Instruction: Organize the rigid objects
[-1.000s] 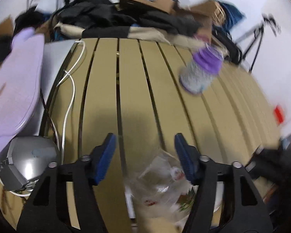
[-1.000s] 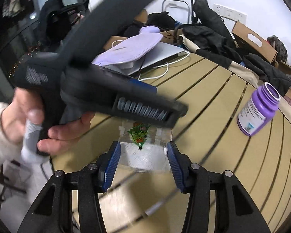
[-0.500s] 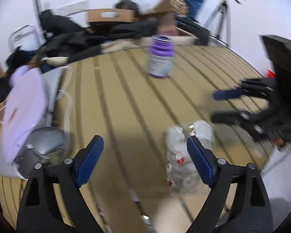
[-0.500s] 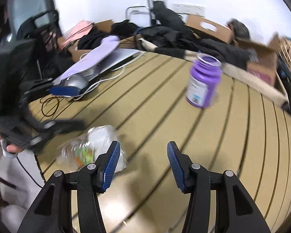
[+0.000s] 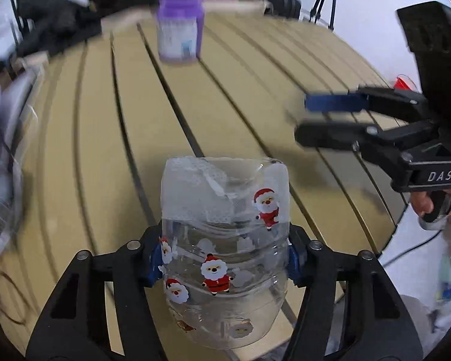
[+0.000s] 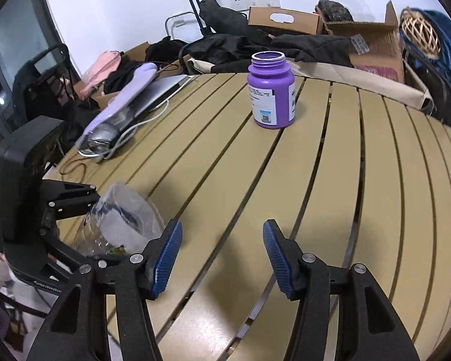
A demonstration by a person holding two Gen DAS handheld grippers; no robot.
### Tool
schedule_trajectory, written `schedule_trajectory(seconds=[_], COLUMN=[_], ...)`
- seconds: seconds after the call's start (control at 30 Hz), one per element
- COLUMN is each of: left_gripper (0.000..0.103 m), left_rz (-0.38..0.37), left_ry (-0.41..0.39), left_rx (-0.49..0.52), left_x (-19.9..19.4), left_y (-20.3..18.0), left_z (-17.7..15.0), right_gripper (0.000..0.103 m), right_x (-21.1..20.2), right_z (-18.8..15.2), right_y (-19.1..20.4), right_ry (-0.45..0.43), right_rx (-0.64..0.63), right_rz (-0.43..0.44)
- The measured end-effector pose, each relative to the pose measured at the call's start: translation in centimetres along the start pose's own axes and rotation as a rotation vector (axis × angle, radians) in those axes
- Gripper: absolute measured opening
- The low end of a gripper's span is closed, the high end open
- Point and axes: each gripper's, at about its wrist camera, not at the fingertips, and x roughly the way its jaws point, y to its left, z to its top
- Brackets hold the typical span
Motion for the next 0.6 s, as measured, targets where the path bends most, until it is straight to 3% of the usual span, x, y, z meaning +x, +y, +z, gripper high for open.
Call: schedule_trajectory(seconds=[0.1, 0.17, 0.2, 0.33, 0.47, 0.53, 0.57, 0.6], left_gripper=[0.057, 0.058, 0.058, 0.058, 0.058, 0.062, 0.068, 0.087], left_rz=[0.043, 0.053, 0.042, 0.022, -0.015, -0.027, -0.026, 0.003], left_ry=[-0.166, -0.286, -0.315, -0.384, -0.444, -0.429, -0.424, -0.427], left_rx=[0.037, 0.042, 0.032, 0.067, 0.076, 0.065, 0.059, 0.045], left_x=[-2.8, -4.6, -5.0, -5.6, -6.2, -6.3, -6.4, -6.4], left_y=[0.1, 0.3, 0.2, -0.7, 0.3, 0.9, 1.3, 1.7], left_z=[1.7, 2.6, 3.0, 3.1, 3.3, 3.3, 3.1, 3.1], right_gripper=[0.063, 0.077, 0.082, 0.082, 0.082, 0.066, 0.066, 0.065], right_x=[-1.4, -2.3, -2.6, -2.4, -1.1, -0.5, -0.5, -0.5], right_z=[1.0, 2.2, 3.0, 4.8, 6.1, 6.6, 6.8, 7.1], right_y=[-0.1, 0.0, 0.2, 1.6, 2.8, 3.2, 3.4, 4.0], right_ry=[-0.049, -0.077, -0.088, -0.059, -0.026, -0.028, -0.031, -0.048], right_rx=[0.065, 0.105, 0.126, 0.156, 0.159, 0.144, 0.126, 0.069], right_rz=[0.19, 0.299, 0.337, 0.486, 0.503, 0.494, 0.47, 0.395])
